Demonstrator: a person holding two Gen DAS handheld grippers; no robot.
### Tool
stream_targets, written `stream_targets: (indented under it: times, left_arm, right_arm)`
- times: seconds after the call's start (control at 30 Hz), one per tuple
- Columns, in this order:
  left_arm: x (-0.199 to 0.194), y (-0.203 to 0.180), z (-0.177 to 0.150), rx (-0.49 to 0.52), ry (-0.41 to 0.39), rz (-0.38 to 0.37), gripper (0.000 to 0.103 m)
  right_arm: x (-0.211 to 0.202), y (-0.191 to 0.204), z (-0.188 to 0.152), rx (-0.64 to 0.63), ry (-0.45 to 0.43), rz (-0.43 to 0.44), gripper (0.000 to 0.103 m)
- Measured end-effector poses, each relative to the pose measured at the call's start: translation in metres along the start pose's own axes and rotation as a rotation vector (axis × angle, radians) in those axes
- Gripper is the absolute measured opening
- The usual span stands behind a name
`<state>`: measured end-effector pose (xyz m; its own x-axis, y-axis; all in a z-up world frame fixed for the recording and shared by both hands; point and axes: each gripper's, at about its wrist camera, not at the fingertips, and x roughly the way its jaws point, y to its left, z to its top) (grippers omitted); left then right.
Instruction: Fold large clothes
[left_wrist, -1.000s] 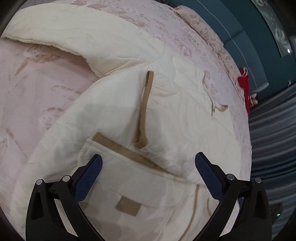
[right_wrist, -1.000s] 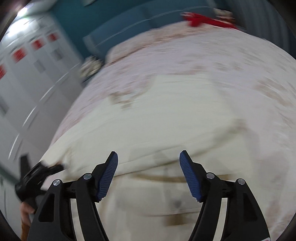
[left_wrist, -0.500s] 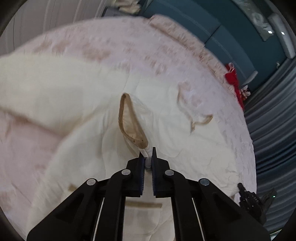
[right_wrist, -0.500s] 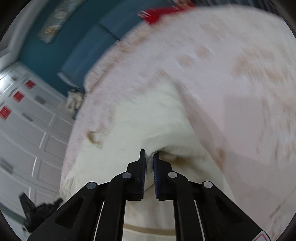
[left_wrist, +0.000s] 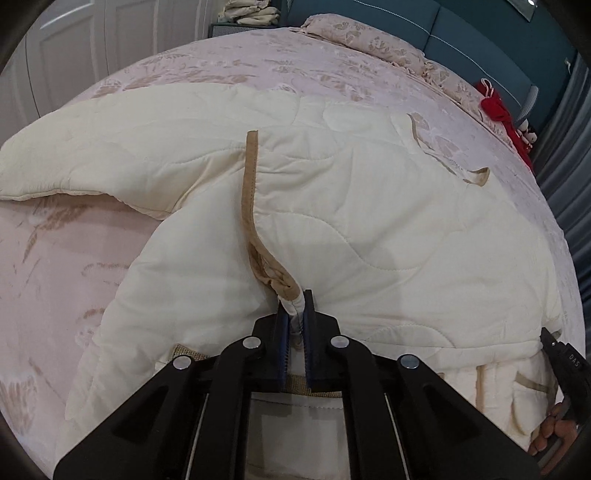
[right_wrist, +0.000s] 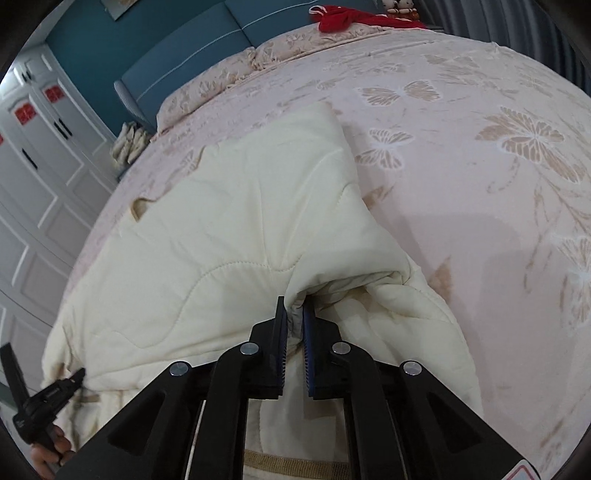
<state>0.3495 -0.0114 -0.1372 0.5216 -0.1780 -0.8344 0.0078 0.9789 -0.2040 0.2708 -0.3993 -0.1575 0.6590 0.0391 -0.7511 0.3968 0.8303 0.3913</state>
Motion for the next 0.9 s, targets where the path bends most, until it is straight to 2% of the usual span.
stream_targets:
  times: [0.07, 0.13, 0.17, 0.23, 0.27, 0.33, 0.4, 0.47, 0.5, 0.57, 0.7, 0.9]
  left_arm:
    - [0.001, 0.002, -0.004, 0.008, -0.025, 0.006, 0.008]
    - [-0.004, 0.004, -0.004, 0.027, -0.041, 0.013, 0.011]
    - [-0.01, 0.004, -0.004, 0.042, -0.046, 0.026, 0.014]
    - [-0.04, 0.005, -0.003, 0.071, -0.095, 0.078, 0.033]
    - [-0.056, 0.005, -0.001, 0.073, -0.132, 0.095, 0.037]
    - [-0.085, 0.001, 0.004, 0.081, -0.196, 0.106, 0.045]
    - [-0.095, -0.01, 0.01, 0.085, -0.211, 0.077, 0.045]
    - [-0.087, -0.03, 0.015, 0.099, -0.181, -0.001, 0.045]
    - [-0.077, -0.041, 0.014, 0.115, -0.158, -0.008, 0.044]
    - [-0.051, -0.06, 0.009, 0.17, -0.112, 0.008, 0.044]
    - [-0.013, -0.068, -0.008, 0.193, -0.037, 0.026, 0.042]
    - [-0.002, -0.066, -0.029, 0.229, -0.079, 0.047, 0.042]
  right_arm:
    - [-0.001, -0.002, 0.001, -0.003, 0.005, -0.01, 0.007]
    - [-0.008, 0.0, 0.001, -0.003, 0.011, -0.039, 0.014]
    - [-0.017, 0.003, 0.0, -0.003, 0.005, -0.059, 0.023]
    - [-0.052, 0.012, -0.002, -0.023, -0.05, -0.143, 0.026]
    - [-0.069, 0.018, -0.005, -0.042, -0.084, -0.179, 0.027]
    - [-0.089, 0.034, -0.008, -0.076, -0.122, -0.158, 0.027]
    - [-0.089, 0.065, -0.01, -0.155, -0.093, -0.1, 0.025]
    - [-0.073, 0.102, -0.018, -0.246, -0.052, -0.022, 0.017]
    - [-0.062, 0.116, -0.023, -0.278, -0.029, -0.002, 0.01]
    - [-0.038, 0.135, -0.032, -0.325, 0.018, 0.013, 0.007]
    - [0.003, 0.145, -0.05, -0.379, 0.079, -0.04, 0.004]
    - [0.02, 0.131, -0.063, -0.364, 0.077, -0.045, 0.0]
